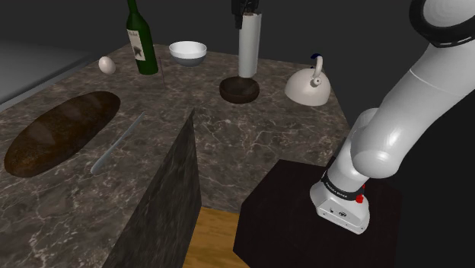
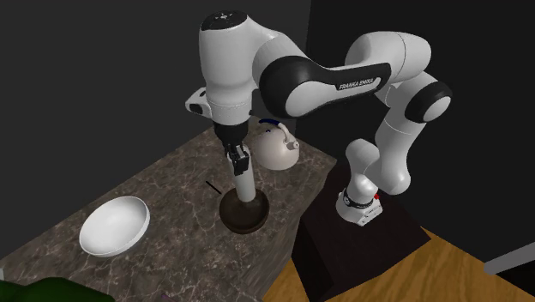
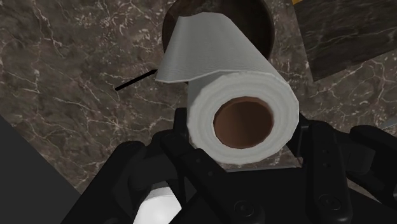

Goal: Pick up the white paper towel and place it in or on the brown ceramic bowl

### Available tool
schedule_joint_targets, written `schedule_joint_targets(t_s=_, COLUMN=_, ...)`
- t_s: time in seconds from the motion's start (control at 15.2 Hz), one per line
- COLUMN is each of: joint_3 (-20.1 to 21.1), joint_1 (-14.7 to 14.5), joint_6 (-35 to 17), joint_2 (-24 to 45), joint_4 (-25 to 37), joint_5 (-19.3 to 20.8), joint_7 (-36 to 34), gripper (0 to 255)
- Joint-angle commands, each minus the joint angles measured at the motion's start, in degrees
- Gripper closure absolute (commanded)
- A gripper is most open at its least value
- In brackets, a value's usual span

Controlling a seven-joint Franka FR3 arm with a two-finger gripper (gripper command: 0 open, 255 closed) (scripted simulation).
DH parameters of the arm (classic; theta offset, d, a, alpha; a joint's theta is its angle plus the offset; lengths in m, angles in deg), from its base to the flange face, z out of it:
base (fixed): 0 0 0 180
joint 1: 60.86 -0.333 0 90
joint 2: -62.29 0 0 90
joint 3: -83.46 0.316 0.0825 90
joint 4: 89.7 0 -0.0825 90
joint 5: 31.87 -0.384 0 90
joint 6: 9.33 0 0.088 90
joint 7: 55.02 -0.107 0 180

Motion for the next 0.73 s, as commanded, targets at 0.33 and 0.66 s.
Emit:
schedule_joint_targets(t_s=0.33, joint_3=0.1, joint_1=0.0, joint_6=-5.8, joint_2=-2.1, joint_4=-7.9, joint_5=0.4, joint_7=-0.6, gripper=255)
schedule_joint_targets(t_s=0.66, joint_3=0.1, joint_1=0.0, joint_6=-6.9, joint_2=-2.4, joint_4=-9.3, joint_5=0.4, joint_7=-0.7, gripper=255)
